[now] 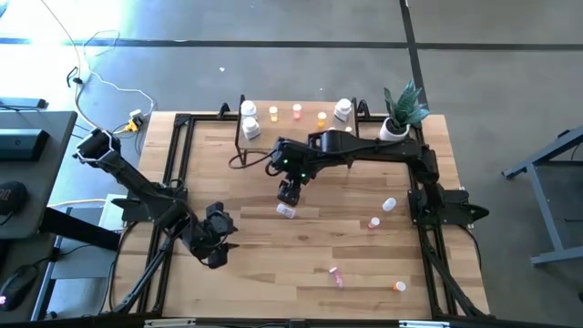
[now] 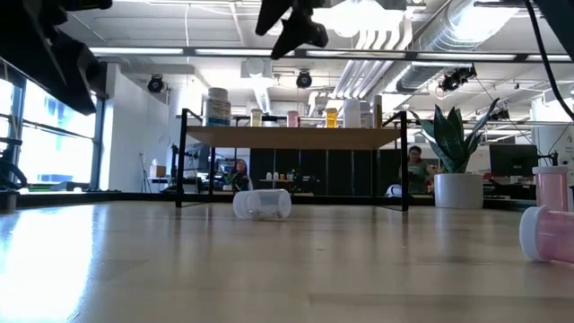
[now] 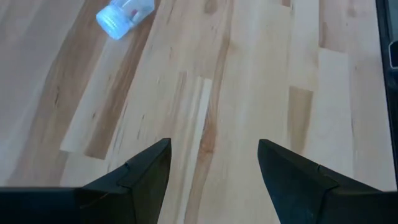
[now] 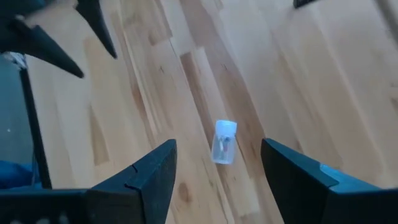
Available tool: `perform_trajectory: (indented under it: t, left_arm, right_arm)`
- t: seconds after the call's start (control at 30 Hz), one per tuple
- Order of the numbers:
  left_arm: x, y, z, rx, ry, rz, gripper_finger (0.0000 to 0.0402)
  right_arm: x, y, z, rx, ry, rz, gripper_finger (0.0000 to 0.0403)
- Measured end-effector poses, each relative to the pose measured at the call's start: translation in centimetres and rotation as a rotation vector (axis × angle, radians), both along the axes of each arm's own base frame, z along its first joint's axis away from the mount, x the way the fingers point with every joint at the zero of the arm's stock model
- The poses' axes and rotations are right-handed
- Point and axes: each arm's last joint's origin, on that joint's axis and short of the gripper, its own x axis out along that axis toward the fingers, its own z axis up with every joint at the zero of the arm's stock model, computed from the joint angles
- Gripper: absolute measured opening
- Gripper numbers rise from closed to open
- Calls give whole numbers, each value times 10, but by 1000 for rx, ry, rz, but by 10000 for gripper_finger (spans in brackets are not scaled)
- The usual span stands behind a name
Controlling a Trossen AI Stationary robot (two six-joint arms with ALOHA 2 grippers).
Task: Pick and place medicine bottles onto shelf by color
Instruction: Put the transparent pill bottle on the shelf
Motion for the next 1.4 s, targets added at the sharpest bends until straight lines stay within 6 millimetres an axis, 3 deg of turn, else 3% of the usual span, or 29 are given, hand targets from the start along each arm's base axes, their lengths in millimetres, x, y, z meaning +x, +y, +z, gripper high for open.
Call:
perform_trajectory:
  t: [0.4, 1.07, 1.4]
  left_arm:
    - [-1, -5, -9, -5, -100, 11, 229]
    - [-2, -3, -11, 8, -82, 14, 229]
    - [-15, 5, -2, 13, -52, 4, 229]
  right_arm:
    - [26, 0, -46, 9, 93, -6, 225]
    - [56, 7, -120, 81, 241, -126, 225]
    - [66, 6, -156, 83, 295, -153, 225]
